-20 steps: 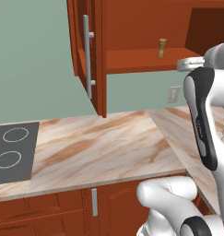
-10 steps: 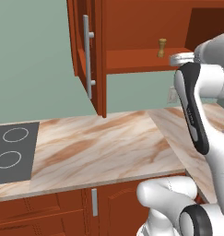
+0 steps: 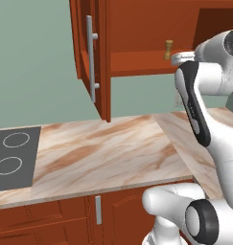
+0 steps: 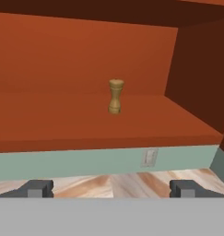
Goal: Take 2 condiments from the cabinet and move them on the counter near the stove.Make sure the condiments are lined up with each other, next to each other.
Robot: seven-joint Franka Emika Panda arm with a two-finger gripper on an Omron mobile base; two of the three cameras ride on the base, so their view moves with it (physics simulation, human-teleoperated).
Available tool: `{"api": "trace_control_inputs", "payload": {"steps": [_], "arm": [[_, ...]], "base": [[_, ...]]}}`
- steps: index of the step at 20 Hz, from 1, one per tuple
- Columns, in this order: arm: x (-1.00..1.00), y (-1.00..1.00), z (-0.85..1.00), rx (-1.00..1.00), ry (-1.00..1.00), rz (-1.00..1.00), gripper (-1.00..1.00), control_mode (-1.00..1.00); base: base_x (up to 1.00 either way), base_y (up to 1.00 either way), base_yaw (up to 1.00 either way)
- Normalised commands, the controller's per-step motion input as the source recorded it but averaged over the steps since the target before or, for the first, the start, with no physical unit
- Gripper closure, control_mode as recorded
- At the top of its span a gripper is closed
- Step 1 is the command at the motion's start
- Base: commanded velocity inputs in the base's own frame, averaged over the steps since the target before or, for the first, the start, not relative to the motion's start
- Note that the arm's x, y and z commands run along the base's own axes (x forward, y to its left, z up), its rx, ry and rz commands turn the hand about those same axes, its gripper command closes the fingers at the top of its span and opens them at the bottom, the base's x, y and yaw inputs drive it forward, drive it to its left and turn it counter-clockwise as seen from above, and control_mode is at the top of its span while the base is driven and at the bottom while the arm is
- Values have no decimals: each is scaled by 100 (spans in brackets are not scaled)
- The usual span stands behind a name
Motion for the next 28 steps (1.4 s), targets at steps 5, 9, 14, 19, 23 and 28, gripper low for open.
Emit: {"api": "trace_control_inputs", "payload": {"steps": [5, 9, 14, 19, 23, 28], "arm": [[26, -13, -16, 0, 0, 0, -100, -100], [26, -17, -15, 0, 0, 0, -100, -100], [45, -8, 0, 0, 0, 0, -100, -100], [51, -1, 0, 0, 0, 0, -100, -100], [39, -4, 0, 0, 0, 0, -100, -100], [43, -3, 0, 2, 0, 0, -100, -100]], "base": [[0, 0, 0], [0, 0, 0], [0, 0, 0], [0, 0, 0], [0, 0, 0], [0, 0, 0]]}}
